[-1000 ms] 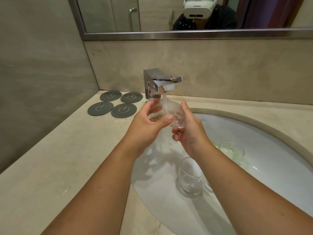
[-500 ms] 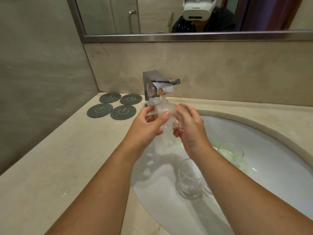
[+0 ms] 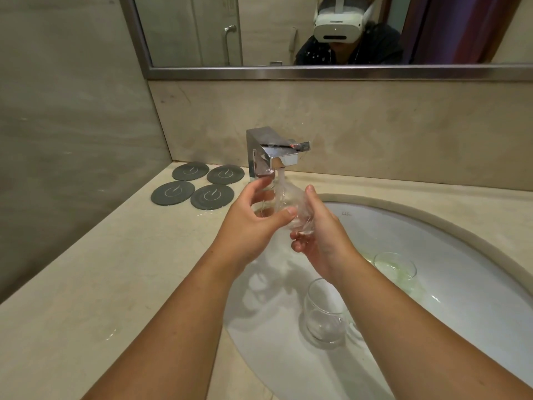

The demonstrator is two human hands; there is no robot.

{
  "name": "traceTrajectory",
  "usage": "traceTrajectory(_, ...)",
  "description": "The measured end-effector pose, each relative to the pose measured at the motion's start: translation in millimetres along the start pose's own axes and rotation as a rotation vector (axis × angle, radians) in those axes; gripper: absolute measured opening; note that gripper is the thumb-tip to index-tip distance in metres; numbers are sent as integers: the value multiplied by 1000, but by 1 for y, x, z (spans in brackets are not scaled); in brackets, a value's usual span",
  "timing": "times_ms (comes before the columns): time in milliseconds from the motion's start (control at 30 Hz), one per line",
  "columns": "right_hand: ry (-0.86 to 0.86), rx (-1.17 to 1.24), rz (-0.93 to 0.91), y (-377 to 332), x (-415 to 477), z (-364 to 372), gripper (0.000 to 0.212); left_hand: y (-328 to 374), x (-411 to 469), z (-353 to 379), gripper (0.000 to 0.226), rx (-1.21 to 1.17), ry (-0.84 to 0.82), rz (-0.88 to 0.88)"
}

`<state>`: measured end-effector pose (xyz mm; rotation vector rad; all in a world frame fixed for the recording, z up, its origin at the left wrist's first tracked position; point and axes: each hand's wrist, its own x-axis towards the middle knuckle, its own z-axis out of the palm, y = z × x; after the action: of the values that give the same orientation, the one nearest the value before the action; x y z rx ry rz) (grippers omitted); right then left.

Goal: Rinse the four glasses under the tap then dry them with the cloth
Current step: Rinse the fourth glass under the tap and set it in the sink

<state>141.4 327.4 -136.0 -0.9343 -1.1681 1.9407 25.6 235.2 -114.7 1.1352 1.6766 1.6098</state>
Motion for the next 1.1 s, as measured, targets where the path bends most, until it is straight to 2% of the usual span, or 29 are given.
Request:
traceTrajectory(233, -110, 38, 212, -1, -7, 2, 59, 4, -3, 1, 65, 123, 60, 15)
traceTrajectory(400, -55, -8, 242, -5, -9, -6, 70, 9, -6, 5, 82, 230, 53, 31)
traceTrajectory(467, -23, -2, 223, -7, -10, -9, 71, 10, -6, 7, 84, 250, 46, 25)
traceTrajectory(600, 124, -31, 129, -9, -9, -14, 59, 6, -7, 9, 85, 281, -27, 5)
traceTrajectory(733, 235, -108, -46, -9, -4, -18, 70, 0, -6, 9, 96, 295, -70, -31)
traceTrajectory(867, 239, -80, -124, -9, -3, -16, 52, -6, -2, 12, 116, 282, -46, -49)
traceTrajectory(1100, 193, -21, -159, -6, 1, -12, 35, -7, 2, 14, 109, 159, 14, -41)
